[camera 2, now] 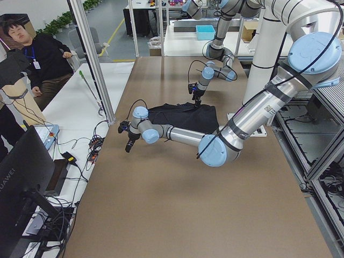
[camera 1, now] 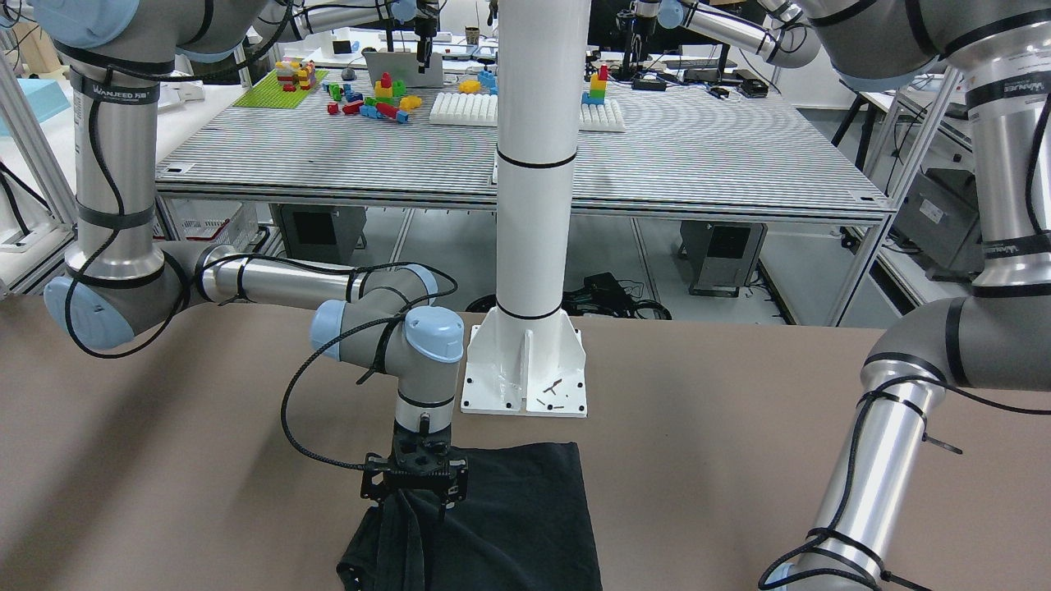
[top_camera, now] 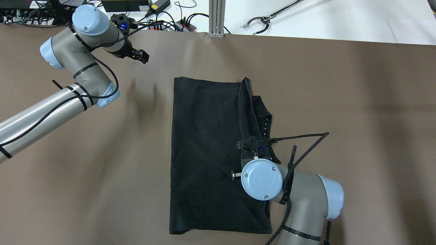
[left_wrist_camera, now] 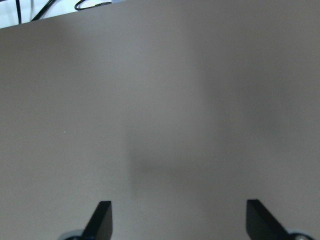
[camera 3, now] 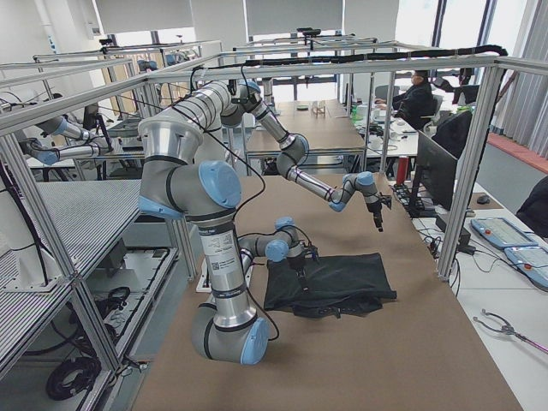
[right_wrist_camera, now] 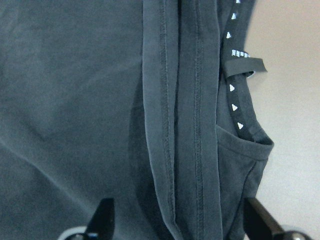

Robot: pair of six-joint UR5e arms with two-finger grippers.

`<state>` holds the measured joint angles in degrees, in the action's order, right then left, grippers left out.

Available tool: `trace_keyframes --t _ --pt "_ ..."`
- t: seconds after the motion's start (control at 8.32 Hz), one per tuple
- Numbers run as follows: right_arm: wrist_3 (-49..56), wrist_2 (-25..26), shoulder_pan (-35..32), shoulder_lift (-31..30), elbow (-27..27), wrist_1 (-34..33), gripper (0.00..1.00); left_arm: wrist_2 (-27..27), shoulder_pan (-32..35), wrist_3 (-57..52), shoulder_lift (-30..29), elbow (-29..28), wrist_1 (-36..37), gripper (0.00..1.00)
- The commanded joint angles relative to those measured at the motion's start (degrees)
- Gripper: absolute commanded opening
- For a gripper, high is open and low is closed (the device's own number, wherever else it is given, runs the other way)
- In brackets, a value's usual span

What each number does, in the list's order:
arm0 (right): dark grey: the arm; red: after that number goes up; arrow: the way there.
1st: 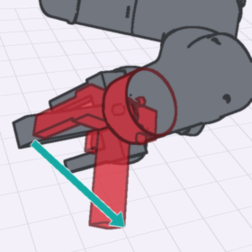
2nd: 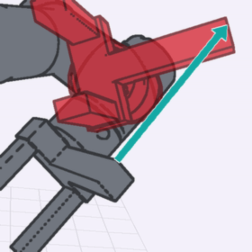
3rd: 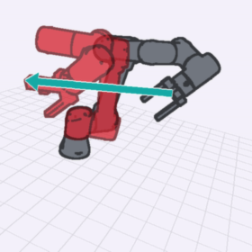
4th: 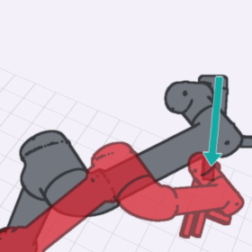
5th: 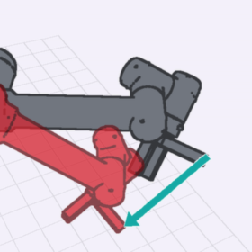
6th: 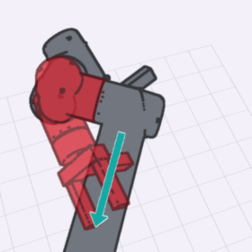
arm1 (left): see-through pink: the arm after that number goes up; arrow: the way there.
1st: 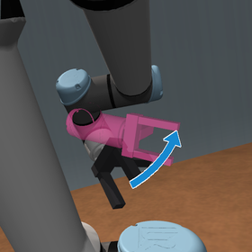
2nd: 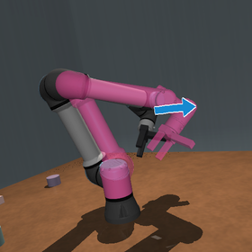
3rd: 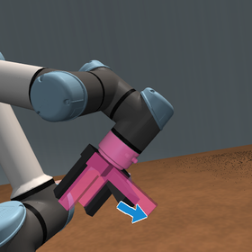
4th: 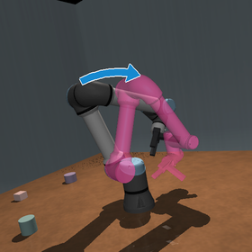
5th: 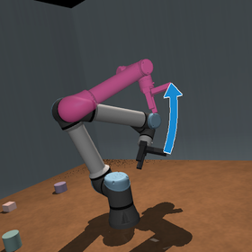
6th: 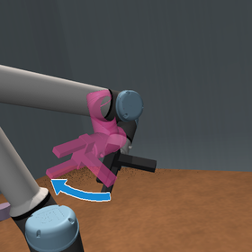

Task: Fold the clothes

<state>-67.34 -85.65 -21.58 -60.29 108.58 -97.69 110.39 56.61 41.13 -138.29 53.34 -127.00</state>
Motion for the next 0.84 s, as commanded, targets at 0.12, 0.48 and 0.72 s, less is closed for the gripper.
trace_keyframes --t 0.12,0.48,0.72 --pt "0.5 0.0 -0.5 0.8 -5.1 0.1 0.94 0.1 0.1 0.0 0.0 0.0 0.0 0.94" --pt "1.8 0.0 -1.3 0.5 -5.9 0.4 0.94 0.1 0.1 0.0 0.0 0.0 0.0 0.94" --pt "5.6 -0.1 -4.1 -0.7 -5.9 0.5 0.94 0.1 0.0 0.0 0.0 0.0 0.0 0.94"
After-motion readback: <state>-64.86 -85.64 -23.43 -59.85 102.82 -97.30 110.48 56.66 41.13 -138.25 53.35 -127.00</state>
